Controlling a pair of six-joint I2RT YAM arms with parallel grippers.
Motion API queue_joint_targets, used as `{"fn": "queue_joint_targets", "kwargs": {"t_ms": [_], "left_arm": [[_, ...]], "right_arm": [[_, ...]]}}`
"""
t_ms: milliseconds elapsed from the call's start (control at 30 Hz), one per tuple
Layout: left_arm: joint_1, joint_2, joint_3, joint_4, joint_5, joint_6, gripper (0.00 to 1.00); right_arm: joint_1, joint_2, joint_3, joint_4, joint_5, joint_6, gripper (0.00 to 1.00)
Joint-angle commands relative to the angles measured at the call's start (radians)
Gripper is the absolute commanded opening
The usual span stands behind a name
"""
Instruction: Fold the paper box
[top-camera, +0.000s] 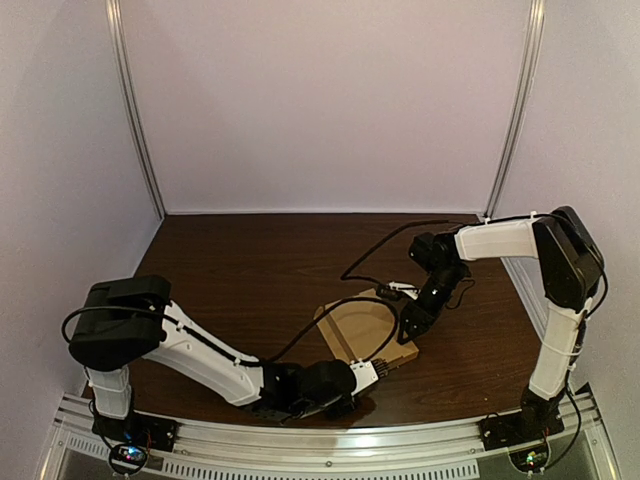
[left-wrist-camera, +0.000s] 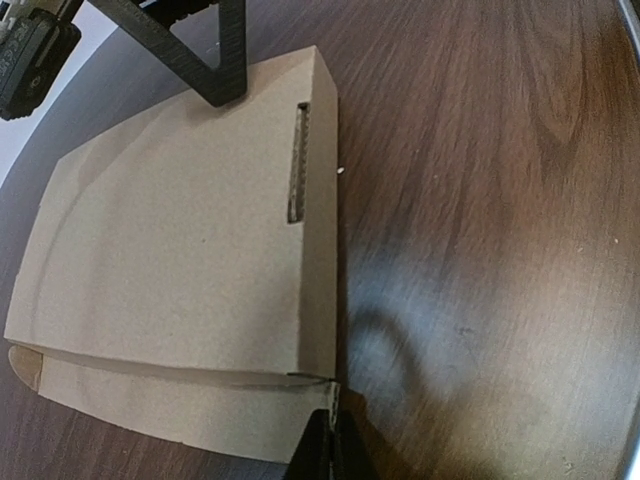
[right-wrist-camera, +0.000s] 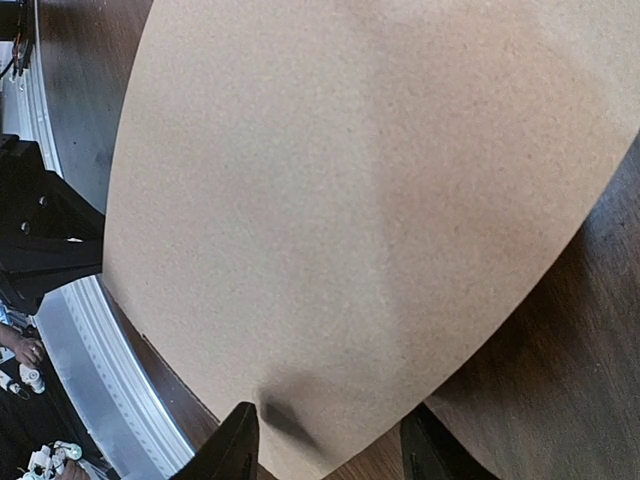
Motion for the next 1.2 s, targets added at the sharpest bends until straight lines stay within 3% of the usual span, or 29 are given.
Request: {"fn": "queue_joint_targets", "kwargs": {"t_ms": [0,367,700,1167], "left_arm": [[0.013,-0.021,-0.024,0.041,0.008,-0.004,0.03],[0.097,-0.072,-0.158,0.225,0.199,-0.044,0.02],[0.118,-0.057,-0.171,0.264,0.223,-0.031,0.01],[0.146,-0.051,-0.105,0.162,0.254,-0.036,0.01]], "right_arm": [[-0.004,0.018,-0.003,-0.010,0.002,-0.003,0.49],[-0.009,0.033,-0.006,-0.007,0.007,-0.006,0.48],[-0.010,0.067,0.003,-0.012,0.003,-0.012,0.45],[0.007,0.043,0.003,-0.010,0.005,-0.031,0.43]]}}
